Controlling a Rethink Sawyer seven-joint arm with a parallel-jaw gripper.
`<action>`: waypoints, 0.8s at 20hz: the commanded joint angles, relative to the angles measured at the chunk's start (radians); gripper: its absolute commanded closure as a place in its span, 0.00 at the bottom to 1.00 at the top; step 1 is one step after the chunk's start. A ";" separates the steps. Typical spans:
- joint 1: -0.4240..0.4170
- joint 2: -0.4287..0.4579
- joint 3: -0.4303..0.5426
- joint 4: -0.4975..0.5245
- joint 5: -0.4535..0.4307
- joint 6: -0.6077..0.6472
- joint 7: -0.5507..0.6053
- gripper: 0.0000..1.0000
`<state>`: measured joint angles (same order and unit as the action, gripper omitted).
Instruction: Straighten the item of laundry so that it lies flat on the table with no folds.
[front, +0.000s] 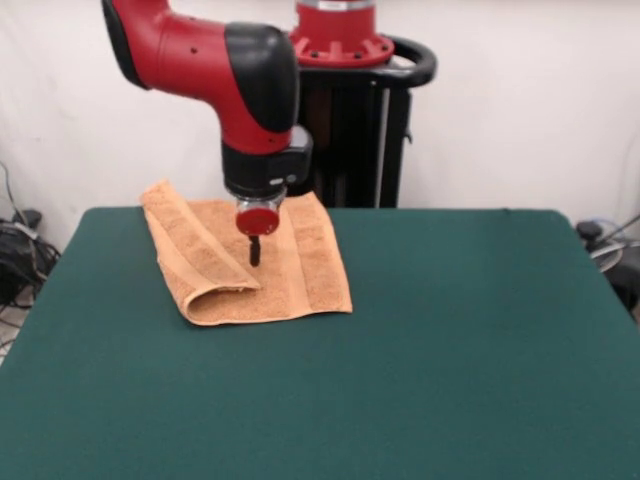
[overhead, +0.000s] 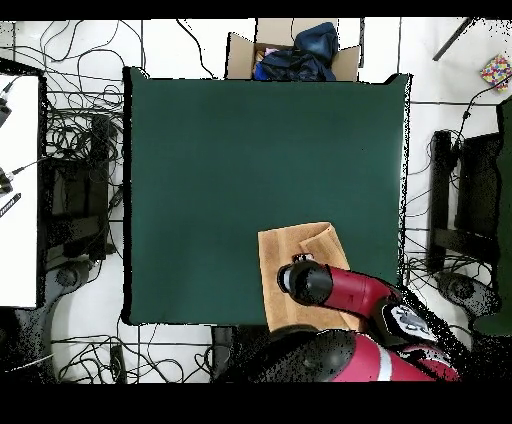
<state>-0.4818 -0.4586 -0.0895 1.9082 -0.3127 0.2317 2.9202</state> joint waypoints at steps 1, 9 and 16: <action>0.045 0.054 -0.042 -0.107 0.013 -0.087 0.068 0.00; 0.000 -0.013 -0.052 -0.086 -0.010 -0.101 0.006 0.00; -0.008 -0.044 -0.049 -0.062 -0.007 -0.098 0.007 0.00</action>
<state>-0.4929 -0.4970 -0.1418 1.9001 -0.3129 0.1663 2.9202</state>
